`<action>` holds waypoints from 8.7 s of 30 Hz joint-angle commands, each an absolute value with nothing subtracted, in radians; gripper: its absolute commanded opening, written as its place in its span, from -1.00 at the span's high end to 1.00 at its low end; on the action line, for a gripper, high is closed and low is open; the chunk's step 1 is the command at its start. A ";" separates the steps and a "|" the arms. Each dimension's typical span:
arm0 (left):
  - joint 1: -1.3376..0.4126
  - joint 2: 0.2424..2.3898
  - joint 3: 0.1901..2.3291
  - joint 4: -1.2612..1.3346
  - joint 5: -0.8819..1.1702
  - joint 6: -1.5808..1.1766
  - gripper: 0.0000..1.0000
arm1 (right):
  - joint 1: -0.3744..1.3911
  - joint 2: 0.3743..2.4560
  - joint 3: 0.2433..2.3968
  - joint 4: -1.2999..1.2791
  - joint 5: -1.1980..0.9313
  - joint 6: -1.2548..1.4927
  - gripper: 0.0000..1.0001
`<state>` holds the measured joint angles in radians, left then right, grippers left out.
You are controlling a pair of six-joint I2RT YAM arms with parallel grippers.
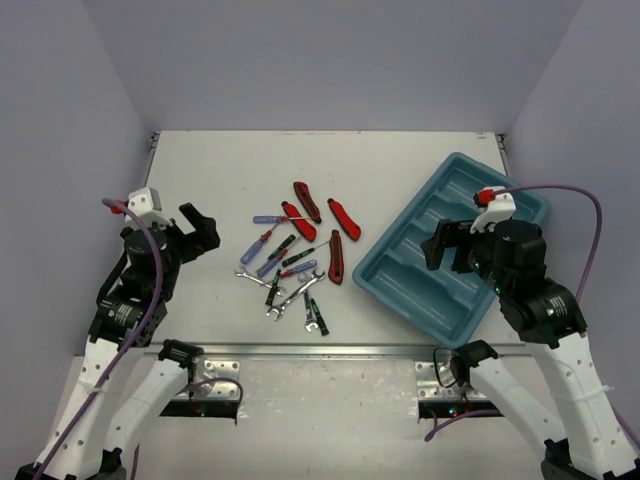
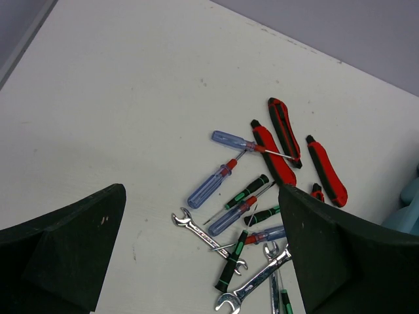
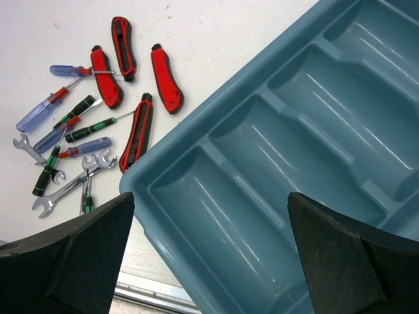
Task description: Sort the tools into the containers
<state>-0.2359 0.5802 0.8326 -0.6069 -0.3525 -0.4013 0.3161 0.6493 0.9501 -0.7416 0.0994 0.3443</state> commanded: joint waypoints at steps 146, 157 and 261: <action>-0.376 0.593 0.825 -0.576 -0.354 -0.416 -1.00 | 0.678 1.983 1.580 -0.500 0.389 0.599 -0.97; -0.376 0.584 0.821 -0.568 -0.336 -0.410 -1.00 | 0.680 2.061 1.500 -0.522 0.281 0.635 -0.18; -0.366 0.602 0.825 -0.553 -0.296 -0.393 -1.00 | 0.397 1.866 1.630 -0.333 -0.224 0.389 -0.93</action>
